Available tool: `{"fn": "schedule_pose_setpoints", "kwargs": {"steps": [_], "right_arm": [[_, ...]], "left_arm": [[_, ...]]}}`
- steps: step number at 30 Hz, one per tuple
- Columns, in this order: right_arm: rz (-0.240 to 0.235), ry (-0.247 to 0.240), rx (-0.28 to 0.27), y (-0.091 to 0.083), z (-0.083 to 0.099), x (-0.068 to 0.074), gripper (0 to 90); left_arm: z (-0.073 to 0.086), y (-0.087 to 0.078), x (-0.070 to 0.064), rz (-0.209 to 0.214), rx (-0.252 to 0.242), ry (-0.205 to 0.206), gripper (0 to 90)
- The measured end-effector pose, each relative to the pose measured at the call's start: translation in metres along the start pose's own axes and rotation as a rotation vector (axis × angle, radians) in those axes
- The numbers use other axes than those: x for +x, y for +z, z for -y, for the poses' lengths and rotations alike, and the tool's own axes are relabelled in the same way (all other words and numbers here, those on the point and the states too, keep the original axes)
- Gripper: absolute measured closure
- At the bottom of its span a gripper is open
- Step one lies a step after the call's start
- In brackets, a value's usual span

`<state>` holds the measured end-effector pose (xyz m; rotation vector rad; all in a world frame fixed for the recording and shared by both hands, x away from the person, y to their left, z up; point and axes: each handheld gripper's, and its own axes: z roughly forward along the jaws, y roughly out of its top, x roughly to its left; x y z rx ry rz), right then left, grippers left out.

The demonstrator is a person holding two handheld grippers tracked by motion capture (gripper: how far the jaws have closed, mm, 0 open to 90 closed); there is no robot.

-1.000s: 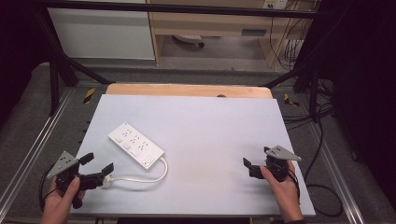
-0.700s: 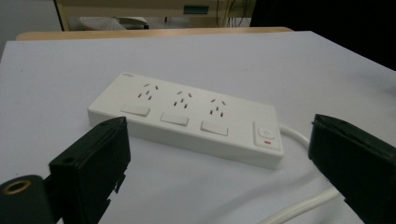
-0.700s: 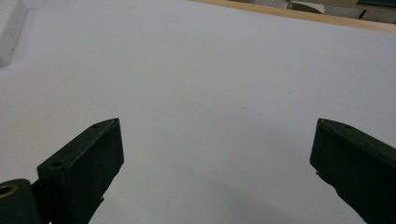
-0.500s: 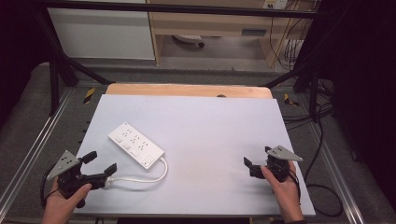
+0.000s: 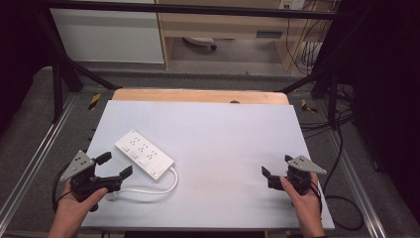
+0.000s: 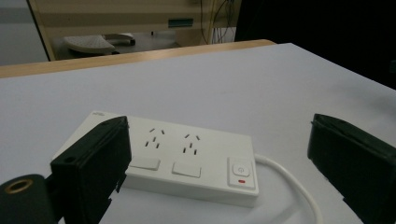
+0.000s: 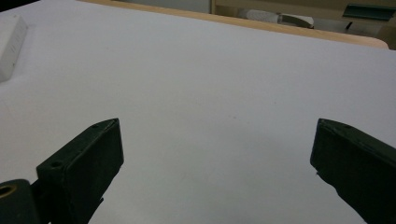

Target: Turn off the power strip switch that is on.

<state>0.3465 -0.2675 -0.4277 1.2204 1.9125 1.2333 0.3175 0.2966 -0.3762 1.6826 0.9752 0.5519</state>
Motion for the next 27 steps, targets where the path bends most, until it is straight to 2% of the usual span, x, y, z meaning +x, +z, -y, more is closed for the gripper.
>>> {"fn": "schedule_pose_setpoints", "kwargs": {"steps": [2,13,16,21,27], "right_arm": [[0.000,-0.003,-0.002,-0.001,0.000,0.001,3.0],[-0.001,-0.024,0.029,-0.007,0.007,0.004,2.8],[0.002,-0.013,0.021,-0.007,0.006,0.003,2.9],[0.006,-0.028,0.030,-0.004,0.006,0.002,3.0],[0.016,-0.016,0.026,-0.006,0.005,0.001,3.1]], "left_arm": [[-0.003,0.001,-0.001,-0.003,0.000,0.012,6.2],[-0.025,0.012,-0.002,0.009,-0.010,0.022,6.9],[-0.028,0.015,-0.003,0.012,-0.007,0.026,7.1],[-0.032,0.023,-0.005,0.027,-0.009,0.028,8.6],[-0.033,0.028,-0.003,0.024,-0.004,0.031,14.6]]}}
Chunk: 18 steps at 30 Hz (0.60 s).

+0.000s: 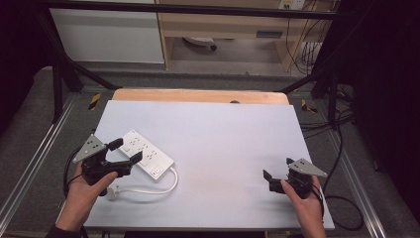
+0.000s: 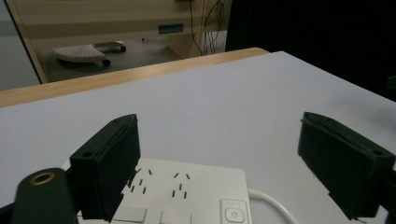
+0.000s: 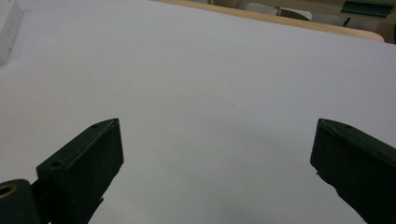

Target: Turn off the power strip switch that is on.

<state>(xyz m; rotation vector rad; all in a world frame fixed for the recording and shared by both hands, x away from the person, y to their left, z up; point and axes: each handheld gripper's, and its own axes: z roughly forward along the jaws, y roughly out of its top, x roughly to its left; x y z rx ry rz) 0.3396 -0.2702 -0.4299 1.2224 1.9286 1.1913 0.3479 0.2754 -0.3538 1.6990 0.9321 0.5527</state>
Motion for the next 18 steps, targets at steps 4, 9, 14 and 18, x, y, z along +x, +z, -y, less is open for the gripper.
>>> {"fn": "schedule_pose_setpoints", "kwargs": {"steps": [4,9,14,18], "right_arm": [[-0.004,-0.002,0.004,0.0009,0.0000,-0.0003,3.1],[-0.012,-0.007,0.008,0.0015,-0.0003,0.0013,3.1],[-0.012,-0.007,0.007,0.0020,-0.0006,0.0016,3.1],[-0.012,-0.011,0.006,0.0020,-0.0008,0.0013,3.1]], "left_arm": [[-0.0008,0.0022,0.0029,0.002,0.003,-0.004,25.7],[-0.0007,0.0048,0.0069,0.007,0.006,-0.015,35.8],[-0.0003,0.0070,0.0076,0.012,0.011,-0.009,49.2],[-0.0002,0.0088,0.0089,0.021,0.015,-0.018,56.4]]}}
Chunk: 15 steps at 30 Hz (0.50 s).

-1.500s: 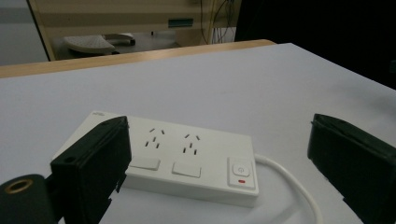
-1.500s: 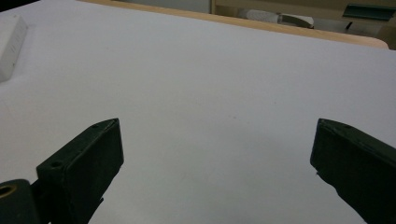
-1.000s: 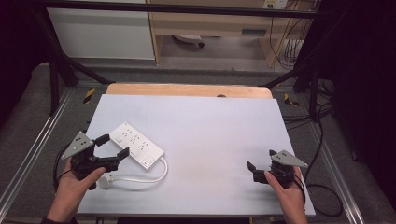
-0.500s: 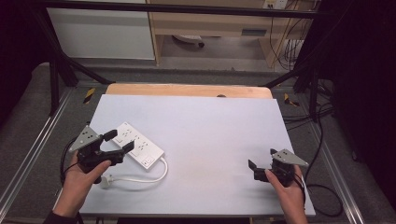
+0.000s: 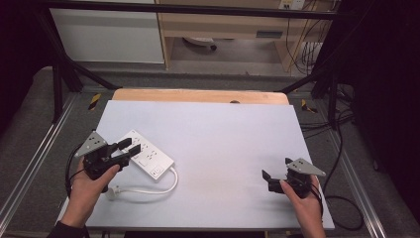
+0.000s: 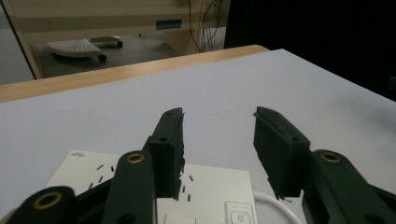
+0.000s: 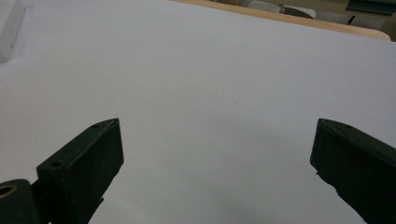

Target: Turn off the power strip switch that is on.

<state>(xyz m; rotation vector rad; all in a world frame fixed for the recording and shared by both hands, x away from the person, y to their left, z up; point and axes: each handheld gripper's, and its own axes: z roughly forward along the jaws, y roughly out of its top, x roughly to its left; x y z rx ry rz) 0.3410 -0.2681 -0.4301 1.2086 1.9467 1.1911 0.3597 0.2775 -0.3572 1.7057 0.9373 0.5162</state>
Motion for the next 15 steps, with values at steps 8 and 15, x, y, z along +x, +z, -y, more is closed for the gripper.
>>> {"fn": "schedule_pose_setpoints", "kwargs": {"steps": [8,15], "right_arm": [[-0.001,-0.003,0.000,0.001,0.000,0.000,3.1],[0.000,0.003,0.001,0.001,0.000,-0.001,3.1]], "left_arm": [[0.003,0.005,0.000,0.019,0.019,-0.011,72.2],[0.007,0.011,0.002,0.033,0.037,-0.007,82.1]]}}
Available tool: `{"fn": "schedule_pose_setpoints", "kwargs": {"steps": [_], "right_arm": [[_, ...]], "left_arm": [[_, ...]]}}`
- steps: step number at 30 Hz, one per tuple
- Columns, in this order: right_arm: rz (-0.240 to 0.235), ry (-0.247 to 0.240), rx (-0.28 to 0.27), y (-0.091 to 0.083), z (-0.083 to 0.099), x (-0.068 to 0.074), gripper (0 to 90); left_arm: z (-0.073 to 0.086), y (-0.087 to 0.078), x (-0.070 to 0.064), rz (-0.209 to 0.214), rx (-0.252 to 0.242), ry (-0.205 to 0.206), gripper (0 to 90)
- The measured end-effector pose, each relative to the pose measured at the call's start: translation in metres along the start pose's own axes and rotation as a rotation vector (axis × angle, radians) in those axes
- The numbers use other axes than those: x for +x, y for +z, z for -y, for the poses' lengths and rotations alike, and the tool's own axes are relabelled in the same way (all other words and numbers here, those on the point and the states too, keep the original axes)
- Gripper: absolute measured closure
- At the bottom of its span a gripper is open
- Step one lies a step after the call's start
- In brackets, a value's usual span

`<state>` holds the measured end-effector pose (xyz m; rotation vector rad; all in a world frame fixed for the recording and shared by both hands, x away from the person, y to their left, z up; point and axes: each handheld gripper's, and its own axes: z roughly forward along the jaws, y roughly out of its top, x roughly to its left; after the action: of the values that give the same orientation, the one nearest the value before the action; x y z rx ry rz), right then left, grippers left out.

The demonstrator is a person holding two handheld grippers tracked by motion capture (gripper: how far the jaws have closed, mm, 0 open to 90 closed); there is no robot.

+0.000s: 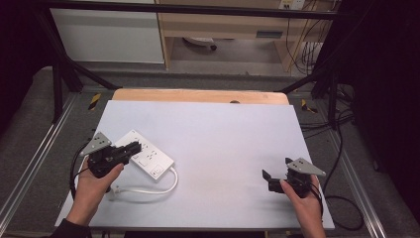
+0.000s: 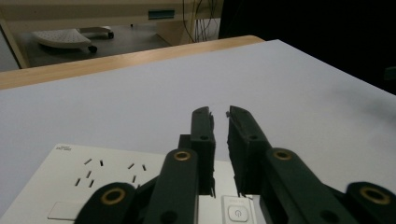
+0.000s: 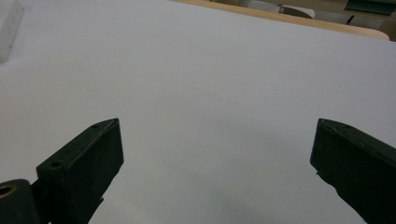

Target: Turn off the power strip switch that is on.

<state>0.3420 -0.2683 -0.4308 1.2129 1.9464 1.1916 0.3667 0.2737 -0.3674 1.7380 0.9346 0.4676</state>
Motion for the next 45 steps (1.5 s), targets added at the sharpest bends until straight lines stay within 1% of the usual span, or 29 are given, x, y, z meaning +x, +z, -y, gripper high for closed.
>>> {"fn": "schedule_pose_setpoints", "kwargs": {"steps": [6,12,13,21,22,25,28,29,32,35,45], "right_arm": [[0.000,-0.003,0.003,0.001,0.000,0.000,3.1],[0.001,-0.001,0.002,0.001,0.000,-0.001,3.1],[0.002,-0.003,0.002,0.001,0.000,-0.001,3.0],[0.002,-0.003,0.001,0.001,0.000,-0.001,3.0],[0.002,-0.002,0.001,0.001,0.000,-0.001,3.0],[0.003,-0.002,0.002,0.001,0.000,-0.001,3.0],[0.001,-0.002,0.005,0.001,0.000,-0.001,3.0],[0.001,-0.002,0.005,0.001,0.000,-0.001,3.0],[-0.001,-0.002,0.009,0.002,0.000,0.000,3.0],[0.000,-0.003,0.009,0.002,0.000,0.000,3.0],[0.000,-0.005,0.014,0.002,0.001,-0.001,3.0]], "left_arm": [[0.004,0.004,0.003,0.007,0.019,0.001,86.9],[0.007,0.007,0.006,-0.002,0.037,0.010,89.7],[0.008,0.008,0.007,0.000,0.040,0.005,89.7],[0.012,0.010,0.011,-0.013,0.055,0.007,89.9],[0.012,0.011,0.012,-0.009,0.059,0.004,89.9],[0.014,0.012,0.014,-0.018,0.069,0.005,89.9],[0.017,0.013,0.015,-0.020,0.084,0.005,89.9],[0.018,0.014,0.015,-0.016,0.089,0.000,89.9],[0.020,0.015,0.017,-0.023,0.098,0.002,90.0],[0.022,0.016,0.019,-0.021,0.109,-0.008,89.9],[0.026,0.020,0.021,-0.022,0.147,-0.002,89.9]]}}
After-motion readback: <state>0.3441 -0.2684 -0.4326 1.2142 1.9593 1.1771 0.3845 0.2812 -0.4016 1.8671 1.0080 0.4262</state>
